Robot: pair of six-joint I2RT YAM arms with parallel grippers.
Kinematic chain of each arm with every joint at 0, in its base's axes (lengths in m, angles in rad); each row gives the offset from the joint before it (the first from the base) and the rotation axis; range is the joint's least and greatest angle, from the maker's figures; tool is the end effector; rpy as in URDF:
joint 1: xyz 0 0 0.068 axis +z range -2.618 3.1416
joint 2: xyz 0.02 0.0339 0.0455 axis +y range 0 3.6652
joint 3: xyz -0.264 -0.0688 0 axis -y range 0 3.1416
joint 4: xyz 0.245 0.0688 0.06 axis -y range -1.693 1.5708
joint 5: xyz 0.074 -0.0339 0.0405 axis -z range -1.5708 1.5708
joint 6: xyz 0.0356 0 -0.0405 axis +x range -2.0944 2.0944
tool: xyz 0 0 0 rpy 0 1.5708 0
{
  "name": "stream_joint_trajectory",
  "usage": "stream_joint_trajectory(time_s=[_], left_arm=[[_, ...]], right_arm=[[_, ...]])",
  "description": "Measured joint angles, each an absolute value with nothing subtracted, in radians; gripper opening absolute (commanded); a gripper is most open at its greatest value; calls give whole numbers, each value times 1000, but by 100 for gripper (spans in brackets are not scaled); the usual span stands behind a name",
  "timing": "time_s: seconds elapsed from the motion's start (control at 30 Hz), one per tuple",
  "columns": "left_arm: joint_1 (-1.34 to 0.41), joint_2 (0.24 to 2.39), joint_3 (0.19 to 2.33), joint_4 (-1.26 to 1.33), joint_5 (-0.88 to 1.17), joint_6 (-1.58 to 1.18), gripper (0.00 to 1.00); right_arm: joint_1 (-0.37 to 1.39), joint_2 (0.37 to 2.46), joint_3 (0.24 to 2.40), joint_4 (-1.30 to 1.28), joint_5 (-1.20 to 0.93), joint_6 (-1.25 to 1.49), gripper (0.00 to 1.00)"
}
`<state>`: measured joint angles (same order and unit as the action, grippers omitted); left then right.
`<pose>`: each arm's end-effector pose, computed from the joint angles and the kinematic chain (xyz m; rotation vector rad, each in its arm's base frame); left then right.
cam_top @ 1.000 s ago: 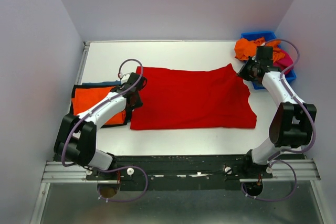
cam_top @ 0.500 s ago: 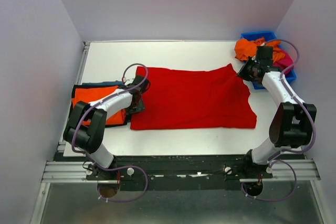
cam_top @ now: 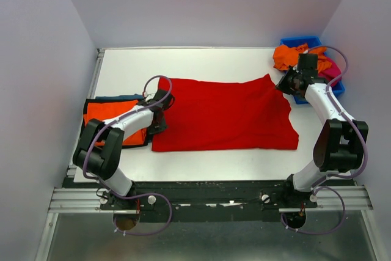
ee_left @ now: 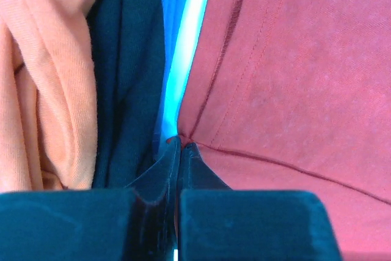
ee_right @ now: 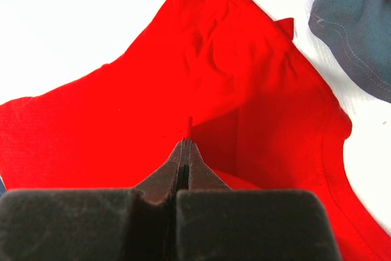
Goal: Fold and stack the t-shirts
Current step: Fold the flattened tshirt in 1/3 of the way
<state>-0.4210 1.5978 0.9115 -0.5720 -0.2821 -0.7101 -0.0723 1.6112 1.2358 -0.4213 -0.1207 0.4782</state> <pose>0.2668 -0.1086 0.1656 -0.4532 2.6901 0.0967 0.3564 -0.0215 0.2651 0.5918 2.3116 0.3372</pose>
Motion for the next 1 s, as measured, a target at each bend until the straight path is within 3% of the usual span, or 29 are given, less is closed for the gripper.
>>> stream_joint_trajectory(time_s=[0.5,1.0], left_arm=[[-421,1443,901,-582,-302,-706,0],[-426,1440,923,-537,-374,-705,0]], right_arm=[[-72,1611,1246,-431,-121,478,1],[-77,1614,1346,-467,-121,478,1]])
